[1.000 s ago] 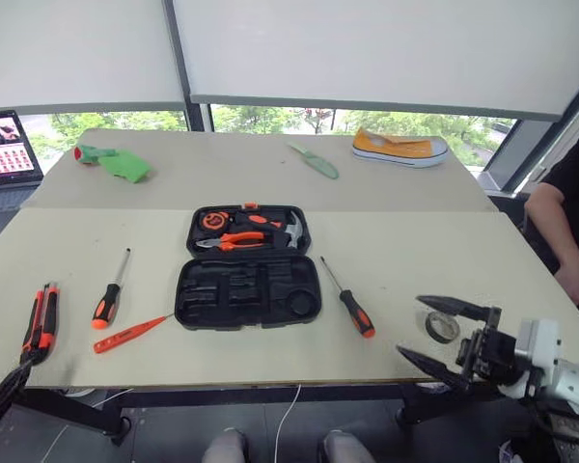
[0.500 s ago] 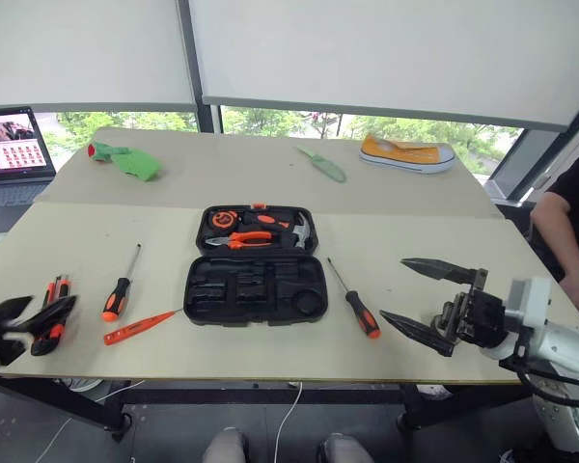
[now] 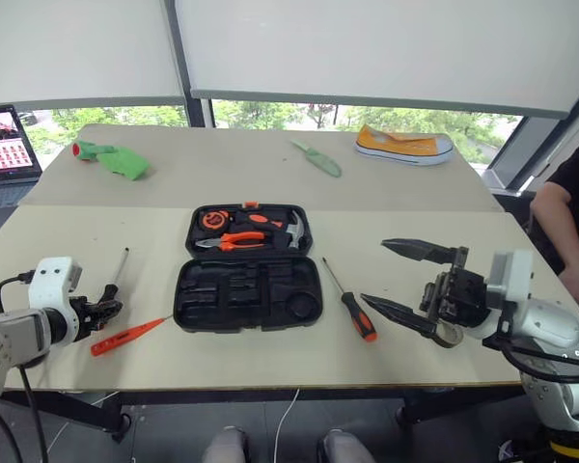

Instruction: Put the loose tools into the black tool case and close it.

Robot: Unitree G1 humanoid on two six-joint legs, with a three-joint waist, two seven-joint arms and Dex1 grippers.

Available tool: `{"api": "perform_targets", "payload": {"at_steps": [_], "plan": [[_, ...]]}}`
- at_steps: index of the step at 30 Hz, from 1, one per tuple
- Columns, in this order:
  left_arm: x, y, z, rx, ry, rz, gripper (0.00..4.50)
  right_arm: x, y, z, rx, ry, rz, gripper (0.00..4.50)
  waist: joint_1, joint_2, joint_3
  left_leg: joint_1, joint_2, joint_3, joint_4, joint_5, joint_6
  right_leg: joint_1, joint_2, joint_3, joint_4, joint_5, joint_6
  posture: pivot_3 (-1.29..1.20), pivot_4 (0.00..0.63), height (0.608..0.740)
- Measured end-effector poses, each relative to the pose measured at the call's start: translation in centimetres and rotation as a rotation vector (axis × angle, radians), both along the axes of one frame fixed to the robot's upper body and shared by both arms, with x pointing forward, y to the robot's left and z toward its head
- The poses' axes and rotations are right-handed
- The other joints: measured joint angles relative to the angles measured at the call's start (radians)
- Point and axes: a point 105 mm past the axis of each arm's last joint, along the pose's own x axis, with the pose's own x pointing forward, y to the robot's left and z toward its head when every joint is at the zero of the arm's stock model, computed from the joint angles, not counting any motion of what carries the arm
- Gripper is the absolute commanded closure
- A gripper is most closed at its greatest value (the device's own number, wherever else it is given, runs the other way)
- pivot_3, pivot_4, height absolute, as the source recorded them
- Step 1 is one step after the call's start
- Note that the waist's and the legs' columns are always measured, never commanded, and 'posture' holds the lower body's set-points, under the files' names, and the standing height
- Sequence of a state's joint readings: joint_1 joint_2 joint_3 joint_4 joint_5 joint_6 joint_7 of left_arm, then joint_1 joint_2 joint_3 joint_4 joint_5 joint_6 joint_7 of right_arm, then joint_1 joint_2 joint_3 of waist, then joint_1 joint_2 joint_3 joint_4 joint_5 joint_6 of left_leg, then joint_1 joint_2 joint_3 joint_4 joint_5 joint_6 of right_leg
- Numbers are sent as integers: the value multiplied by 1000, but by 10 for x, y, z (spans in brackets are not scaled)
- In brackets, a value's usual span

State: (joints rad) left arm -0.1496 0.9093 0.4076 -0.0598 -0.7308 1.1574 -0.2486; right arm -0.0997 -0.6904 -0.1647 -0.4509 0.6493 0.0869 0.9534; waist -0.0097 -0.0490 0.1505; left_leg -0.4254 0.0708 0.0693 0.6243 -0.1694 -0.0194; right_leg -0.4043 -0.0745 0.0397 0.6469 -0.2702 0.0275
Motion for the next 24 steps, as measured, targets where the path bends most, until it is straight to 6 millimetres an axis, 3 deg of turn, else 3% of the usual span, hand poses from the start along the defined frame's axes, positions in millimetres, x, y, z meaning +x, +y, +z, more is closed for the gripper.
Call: {"api": "perform_targets", "payload": {"at_steps": [1, 2, 5, 7, 9, 12, 15, 18, 21, 24], "plan": [[0, 1, -1, 2, -1, 4, 3540, 0, 1, 0, -1, 4, 0, 0, 1, 0, 0, 0, 0, 0, 1, 0, 0, 0, 0, 0, 0, 0, 0, 0, 150, 740], [1, 2, 0, 5, -10, 2, 3627, -1, 1, 0, -3, 4, -2, 0, 1, 0, 0, 0, 0, 0, 1, 0, 0, 0, -1, 0, 0, 0, 0, 0, 150, 740], [5, 2, 2, -17, -70, -57, 3630, 0, -4, 1, -7, 3, -31, 0, 1, 0, 0, 0, -1, 1, 1, 0, 0, 0, -2, 0, 0, 0, 0, 0, 150, 740], [15, -7, 16, -36, -202, -216, 3630, 1, -13, 2, -20, 4, -68, 0, 7, -1, 1, -1, 0, 1, 2, 0, -2, -1, -2, -2, 0, 0, -3, 0, 150, 740], [25, -28, 47, 46, -385, -534, 3630, 4, -21, 2, -35, 2, -101, 0, 16, -2, 1, -1, 0, 2, 2, -4, -8, 0, -3, -2, -1, -3, -9, 0, 150, 740], [38, -60, 78, 164, -528, -844, 3630, 6, -26, 0, -43, 13, -117, 0, 28, -1, 1, -2, -1, 3, 2, -3, -7, 0, -3, -2, -2, -2, -9, 0, 150, 740], [54, -98, 93, 247, -588, -1113, 3630, 8, -32, -5, -59, 34, -139, 0, 34, -1, 1, -6, -1, 3, 6, 3, 3, 0, -2, -1, -3, 3, 1, 0, 150, 740], [64, -126, 75, 367, -517, -1324, 3630, 8, -36, -8, -57, 52, -160, 0, 29, -1, 0, -8, -2, 2, 6, 3, 5, 0, -1, 0, -4, 4, 4, 0, 150, 740], [79, -143, 50, 435, -449, -1410, 3630, 10, -40, -9, -21, 66, -197, 0, 18, -1, 1, -11, -1, 1, 8, 3, 5, -2, 1, 0, -4, 5, 5, 0, 150, 740], [86, -145, 31, 516, -378, -1455, 3630, 7, -43, -16, -10, 92, -216, 0, 12, -1, 1, -11, -1, -1, 8, 2, 6, -2, 1, 0, -3, 4, 6, 0, 150, 740]]}}
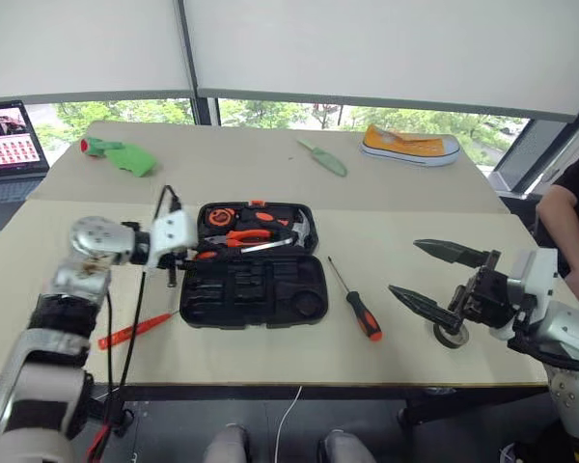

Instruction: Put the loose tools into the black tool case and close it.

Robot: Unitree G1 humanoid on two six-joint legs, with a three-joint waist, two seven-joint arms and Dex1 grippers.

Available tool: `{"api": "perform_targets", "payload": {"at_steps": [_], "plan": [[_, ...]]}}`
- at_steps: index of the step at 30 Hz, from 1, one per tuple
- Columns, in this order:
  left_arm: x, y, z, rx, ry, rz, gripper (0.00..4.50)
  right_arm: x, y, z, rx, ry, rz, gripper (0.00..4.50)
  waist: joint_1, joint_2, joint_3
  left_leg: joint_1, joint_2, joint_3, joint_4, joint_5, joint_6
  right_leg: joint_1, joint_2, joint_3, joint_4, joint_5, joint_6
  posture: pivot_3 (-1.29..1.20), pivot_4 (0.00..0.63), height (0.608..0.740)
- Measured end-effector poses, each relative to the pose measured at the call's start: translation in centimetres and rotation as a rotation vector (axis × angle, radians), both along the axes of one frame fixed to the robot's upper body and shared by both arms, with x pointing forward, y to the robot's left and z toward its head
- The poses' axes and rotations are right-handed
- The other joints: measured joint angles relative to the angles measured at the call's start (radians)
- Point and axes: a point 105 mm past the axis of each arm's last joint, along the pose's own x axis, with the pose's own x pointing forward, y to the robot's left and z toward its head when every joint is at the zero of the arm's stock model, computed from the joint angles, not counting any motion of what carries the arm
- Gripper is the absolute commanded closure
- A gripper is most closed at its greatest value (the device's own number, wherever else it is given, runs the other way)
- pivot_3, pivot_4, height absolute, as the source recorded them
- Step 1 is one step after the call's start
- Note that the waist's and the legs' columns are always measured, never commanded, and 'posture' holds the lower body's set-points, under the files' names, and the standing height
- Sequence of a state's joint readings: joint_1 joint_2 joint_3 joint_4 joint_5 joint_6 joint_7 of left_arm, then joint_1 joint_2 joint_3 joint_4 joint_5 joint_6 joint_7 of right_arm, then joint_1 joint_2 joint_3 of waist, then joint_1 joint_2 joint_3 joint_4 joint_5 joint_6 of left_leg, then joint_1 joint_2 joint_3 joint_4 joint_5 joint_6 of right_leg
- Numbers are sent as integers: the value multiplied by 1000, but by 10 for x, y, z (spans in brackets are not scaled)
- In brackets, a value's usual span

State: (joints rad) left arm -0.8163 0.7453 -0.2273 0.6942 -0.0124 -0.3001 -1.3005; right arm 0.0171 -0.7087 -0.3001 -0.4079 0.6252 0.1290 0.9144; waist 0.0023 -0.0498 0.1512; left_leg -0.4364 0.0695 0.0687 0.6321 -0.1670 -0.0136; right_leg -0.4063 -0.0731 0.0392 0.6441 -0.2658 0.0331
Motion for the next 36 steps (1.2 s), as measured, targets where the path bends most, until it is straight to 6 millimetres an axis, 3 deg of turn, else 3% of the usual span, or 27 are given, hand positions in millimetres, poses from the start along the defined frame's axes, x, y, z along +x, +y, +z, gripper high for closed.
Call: {"api": "perform_targets", "payload": {"at_steps": [4, 12, 14, 20, 25, 28, 36], "plan": [[8, 1, -9, 34, -20, 30, 3630, -6, -4, -8, 22, 31, -22, 0, 3, 0, 0, -1, 0, 0, 2, 0, 0, 0, -1, 0, 1, 0, 1, 0, 150, 740], [9, -3, -16, 44, -51, -2, 3630, -8, -2, -3, 84, 14, -50, 0, 7, 0, 0, -1, 0, 0, 7, 0, 0, 1, -1, 0, 3, 1, 2, 0, 150, 740], [10, -2, -16, 55, -61, -1, 2622, -9, 1, -2, 82, 13, -40, 0, 8, 0, 0, -1, 0, 0, 7, 0, 0, 1, -1, 0, 3, 1, 3, 0, 150, 740], [16, -7, -9, 5, -95, 28, 500, -9, 3, -2, 106, 41, -35, 0, 10, 0, 0, -1, 0, -1, 7, 0, 0, 2, -1, 0, 3, 1, 3, 0, 150, 740], [14, -24, 2, -197, -101, 26, 500, -13, 6, -5, 121, 80, -20, 0, 9, 0, 0, -1, 0, -1, 7, 0, 0, 2, -1, 0, 3, 1, 3, 0, 150, 740], [9, -27, 5, -323, -46, 58, 1271, -15, 6, -9, 127, 99, -19, 0, 8, 1, 0, -1, 0, -1, 8, 0, 1, 2, -1, 0, 4, 1, 3, 0, 150, 740], [8, -24, -26, -375, 87, 232, 4290, -16, 6, -13, 145, 114, -29, 0, 7, 1, 0, -1, 0, -2, 10, 0, 1, 3, -1, 0, 4, 2, 3, 0, 150, 740]]}}
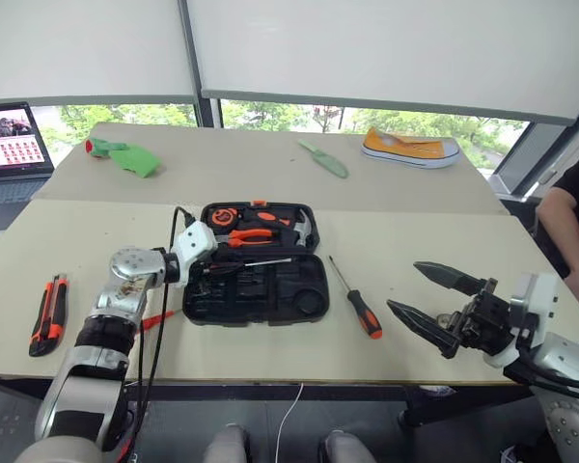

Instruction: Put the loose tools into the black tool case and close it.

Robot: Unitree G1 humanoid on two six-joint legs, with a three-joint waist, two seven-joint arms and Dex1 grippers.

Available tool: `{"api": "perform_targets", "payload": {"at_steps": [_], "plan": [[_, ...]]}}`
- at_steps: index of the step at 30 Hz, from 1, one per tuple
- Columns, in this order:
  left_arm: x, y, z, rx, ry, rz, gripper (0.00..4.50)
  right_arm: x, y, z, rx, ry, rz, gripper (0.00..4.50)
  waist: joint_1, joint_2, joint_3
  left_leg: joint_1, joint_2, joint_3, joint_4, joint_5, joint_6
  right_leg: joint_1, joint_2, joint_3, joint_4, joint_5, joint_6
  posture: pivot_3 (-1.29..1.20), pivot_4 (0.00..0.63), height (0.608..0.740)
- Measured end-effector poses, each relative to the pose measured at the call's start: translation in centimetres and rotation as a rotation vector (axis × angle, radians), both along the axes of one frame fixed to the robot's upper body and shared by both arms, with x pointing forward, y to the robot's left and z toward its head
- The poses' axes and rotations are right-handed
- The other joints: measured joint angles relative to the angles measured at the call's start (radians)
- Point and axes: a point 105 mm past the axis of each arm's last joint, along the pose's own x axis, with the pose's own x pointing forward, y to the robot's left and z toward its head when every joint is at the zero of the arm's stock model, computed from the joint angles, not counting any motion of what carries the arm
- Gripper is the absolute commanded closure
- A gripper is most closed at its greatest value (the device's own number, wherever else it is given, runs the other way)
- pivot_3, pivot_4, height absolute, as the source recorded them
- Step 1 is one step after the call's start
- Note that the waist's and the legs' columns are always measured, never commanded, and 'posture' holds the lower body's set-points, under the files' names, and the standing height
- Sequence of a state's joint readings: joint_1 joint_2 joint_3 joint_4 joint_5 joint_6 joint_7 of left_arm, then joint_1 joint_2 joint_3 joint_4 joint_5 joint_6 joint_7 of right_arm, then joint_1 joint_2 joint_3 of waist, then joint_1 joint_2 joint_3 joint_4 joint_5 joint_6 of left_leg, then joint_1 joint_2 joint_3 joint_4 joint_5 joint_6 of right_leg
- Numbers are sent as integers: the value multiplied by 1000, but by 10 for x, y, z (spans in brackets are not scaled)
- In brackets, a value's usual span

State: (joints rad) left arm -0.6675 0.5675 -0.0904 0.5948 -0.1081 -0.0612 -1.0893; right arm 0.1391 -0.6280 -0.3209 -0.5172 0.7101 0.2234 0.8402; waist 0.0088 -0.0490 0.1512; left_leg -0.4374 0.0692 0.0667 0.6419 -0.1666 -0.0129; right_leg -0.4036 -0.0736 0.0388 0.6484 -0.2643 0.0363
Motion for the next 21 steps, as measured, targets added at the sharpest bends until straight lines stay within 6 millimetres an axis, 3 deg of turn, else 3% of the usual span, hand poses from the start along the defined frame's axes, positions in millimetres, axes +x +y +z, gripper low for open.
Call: {"api": "perform_targets", "payload": {"at_steps": [1, 11, 16, 19, 21], "plan": [[1, -2, 1, 7, -7, 7, 4481, 0, 1, 0, 1, 0, 1, 0, 3, 0, 0, 0, 0, 0, 0, 0, 0, 1, 0, 0, 0, 0, 0, 0, 150, 740], [2, -10, -3, -16, 56, 59, 4481, -1, 2, -4, 20, 14, -11, 0, 3, 5, -3, 2, -1, 0, 1, 1, 1, 2, 0, 0, 0, 0, 0, 0, 150, 740], [-8, -9, 13, -212, 27, 2, 3204, 3, -3, -9, 11, 56, -104, 0, 2, 4, -3, -2, 0, -1, 1, 1, 1, -1, 0, 0, 0, 0, 0, 0, 150, 740], [-30, 10, 44, -287, -58, -88, 2114, 3, -22, -31, -52, 200, -291, 0, -3, 4, -3, -2, 0, -1, 0, 0, 1, -1, 0, 0, 0, 0, -1, 0, 150, 740], [-48, 26, 47, -248, -81, -118, 1314, -6, -28, -50, -98, 305, -354, 0, -7, 7, -4, 0, 0, -1, -2, 0, 2, 0, -1, 1, -1, 0, -1, 0, 150, 740]]}}
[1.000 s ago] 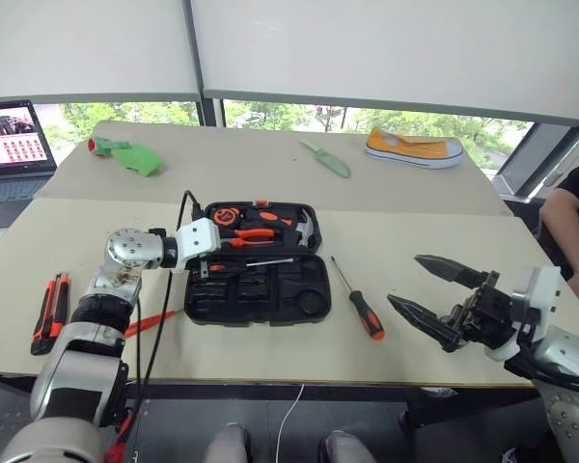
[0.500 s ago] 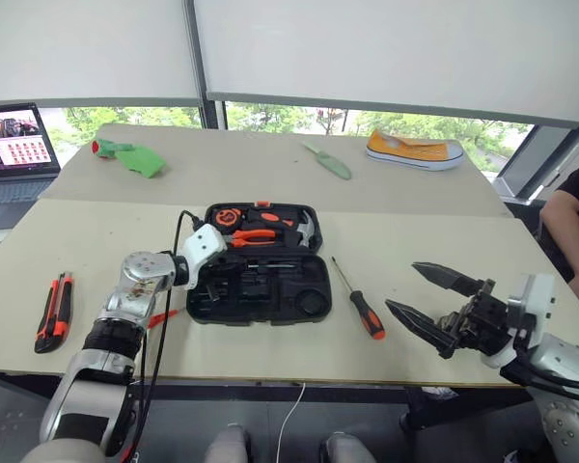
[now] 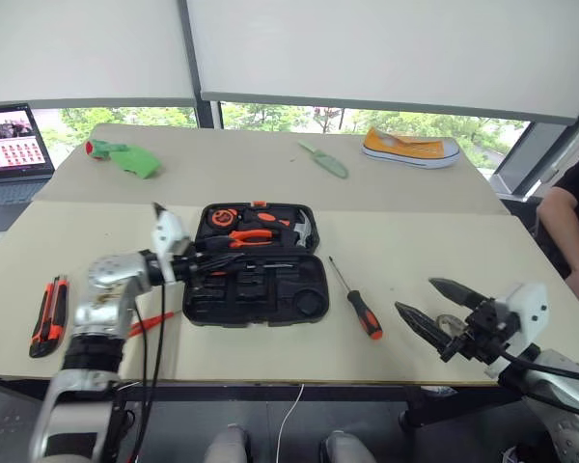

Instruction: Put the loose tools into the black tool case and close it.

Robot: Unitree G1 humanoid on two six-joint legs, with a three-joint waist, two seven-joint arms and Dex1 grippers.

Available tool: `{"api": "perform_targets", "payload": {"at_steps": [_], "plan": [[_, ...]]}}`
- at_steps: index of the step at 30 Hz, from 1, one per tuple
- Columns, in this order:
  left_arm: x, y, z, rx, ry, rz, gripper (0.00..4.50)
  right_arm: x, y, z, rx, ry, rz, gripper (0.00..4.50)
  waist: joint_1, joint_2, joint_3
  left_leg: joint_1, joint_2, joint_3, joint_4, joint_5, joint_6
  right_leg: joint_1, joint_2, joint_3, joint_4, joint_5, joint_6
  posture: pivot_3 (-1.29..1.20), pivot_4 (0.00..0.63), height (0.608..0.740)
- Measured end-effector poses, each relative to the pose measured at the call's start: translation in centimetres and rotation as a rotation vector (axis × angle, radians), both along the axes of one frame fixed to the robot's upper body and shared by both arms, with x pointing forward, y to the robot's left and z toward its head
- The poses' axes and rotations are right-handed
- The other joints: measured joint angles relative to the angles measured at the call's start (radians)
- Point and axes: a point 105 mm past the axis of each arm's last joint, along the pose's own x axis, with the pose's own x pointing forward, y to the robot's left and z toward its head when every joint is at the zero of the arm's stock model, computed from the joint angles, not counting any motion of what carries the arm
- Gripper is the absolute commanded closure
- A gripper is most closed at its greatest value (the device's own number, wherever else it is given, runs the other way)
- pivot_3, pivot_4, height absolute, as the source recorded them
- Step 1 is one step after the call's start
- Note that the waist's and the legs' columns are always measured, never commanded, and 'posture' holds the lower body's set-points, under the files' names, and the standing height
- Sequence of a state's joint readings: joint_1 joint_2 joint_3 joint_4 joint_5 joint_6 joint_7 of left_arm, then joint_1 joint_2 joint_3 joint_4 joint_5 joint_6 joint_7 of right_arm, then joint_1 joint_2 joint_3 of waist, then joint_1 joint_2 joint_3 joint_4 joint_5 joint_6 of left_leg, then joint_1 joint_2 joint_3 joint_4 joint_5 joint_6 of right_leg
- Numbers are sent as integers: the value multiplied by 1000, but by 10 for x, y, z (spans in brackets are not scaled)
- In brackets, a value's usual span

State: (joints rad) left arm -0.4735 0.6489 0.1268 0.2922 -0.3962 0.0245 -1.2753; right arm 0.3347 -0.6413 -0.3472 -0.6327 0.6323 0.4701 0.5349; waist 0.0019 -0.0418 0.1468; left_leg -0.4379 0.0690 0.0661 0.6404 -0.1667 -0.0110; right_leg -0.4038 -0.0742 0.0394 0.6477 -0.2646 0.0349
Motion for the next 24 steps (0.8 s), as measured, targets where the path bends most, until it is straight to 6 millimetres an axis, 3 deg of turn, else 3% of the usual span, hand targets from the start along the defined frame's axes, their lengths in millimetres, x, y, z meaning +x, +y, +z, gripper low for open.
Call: {"api": "perform_targets", "payload": {"at_steps": [3, 4, 6, 13, 18, 21, 24], "plan": [[-31, 18, -23, 71, 60, -39, 269, -11, -4, -20, -27, 106, -53, 0, -5, 1, 0, 1, 0, 1, 0, 0, 0, 0, -1, 0, 0, 0, -1, 0, 150, 740], [-41, 23, -32, 79, 100, -48, 105, -12, -6, -23, -36, 122, -69, 0, -7, 1, 0, 1, 1, 1, 0, 0, 0, 0, -1, 0, 0, -1, -1, 0, 150, 740], [-56, 30, -39, 59, 161, -60, 105, -11, -6, -26, -46, 142, -91, 0, -11, 0, 0, 1, 1, 1, 0, 0, 0, 0, -2, 0, 0, -3, -7, 0, 150, 740], [-76, 43, -23, 40, 127, -32, 105, 28, 23, -13, -76, 167, -68, 0, -12, 2, 2, 3, 1, 2, 0, -3, -5, -4, -4, -1, -3, -1, -5, 0, 150, 740], [-83, 34, -29, 20, 128, -37, 105, 42, 37, -32, -97, 298, -51, 0, -5, 1, 1, -2, 1, 3, 0, 3, 4, -3, -3, 0, -4, 1, -9, 0, 150, 740], [-83, 29, -27, 13, 107, -37, 0, 48, 49, -43, -101, 374, -34, 711, -6, 1, 1, -4, 1, 2, 0, 2, 5, -3, -3, 0, -4, 2, -2, 0, 150, 740], [-83, 26, -25, 4, 93, -33, 0, 55, 57, -46, -91, 386, -38, 1754, -8, 1, 2, -4, 1, 2, -1, 2, 5, -4, -2, 0, -4, 2, -1, 0, 150, 740]]}}
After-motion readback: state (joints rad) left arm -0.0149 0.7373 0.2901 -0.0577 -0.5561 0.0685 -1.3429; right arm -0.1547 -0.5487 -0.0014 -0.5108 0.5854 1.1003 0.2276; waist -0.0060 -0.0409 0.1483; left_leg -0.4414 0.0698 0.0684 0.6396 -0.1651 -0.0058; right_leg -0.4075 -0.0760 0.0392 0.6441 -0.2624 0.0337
